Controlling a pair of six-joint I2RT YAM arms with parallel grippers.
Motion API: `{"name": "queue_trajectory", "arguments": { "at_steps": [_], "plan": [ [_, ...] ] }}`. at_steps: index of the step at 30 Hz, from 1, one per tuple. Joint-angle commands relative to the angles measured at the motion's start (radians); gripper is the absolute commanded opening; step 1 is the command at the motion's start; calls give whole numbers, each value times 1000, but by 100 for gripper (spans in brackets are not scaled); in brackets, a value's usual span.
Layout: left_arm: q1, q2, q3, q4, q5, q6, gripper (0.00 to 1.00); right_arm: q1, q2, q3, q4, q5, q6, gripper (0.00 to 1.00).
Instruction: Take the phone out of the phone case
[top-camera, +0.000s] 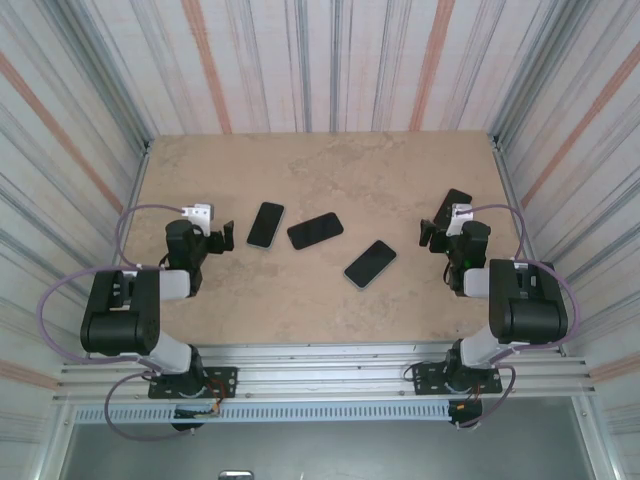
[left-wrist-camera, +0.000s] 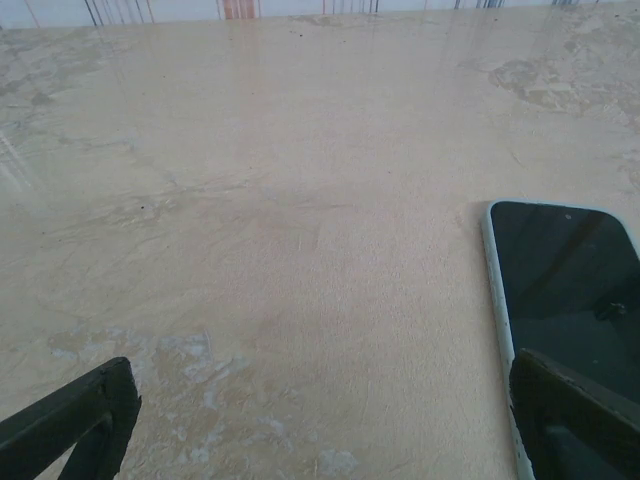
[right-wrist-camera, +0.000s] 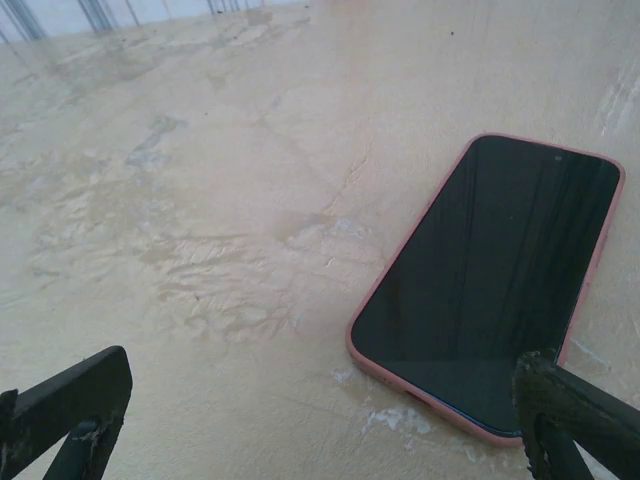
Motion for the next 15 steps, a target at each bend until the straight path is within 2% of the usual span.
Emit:
{"name": "queue_trajectory", "arguments": {
  "at_steps": [1, 15],
  "plan": [
    [-10, 2, -9, 25, -19, 12, 99, 7, -1, 17, -8, 19, 5, 99],
    [-7, 2, -9, 26, -14, 11, 99, 4, 0, 17, -7, 20, 10, 99]
  ]
}}
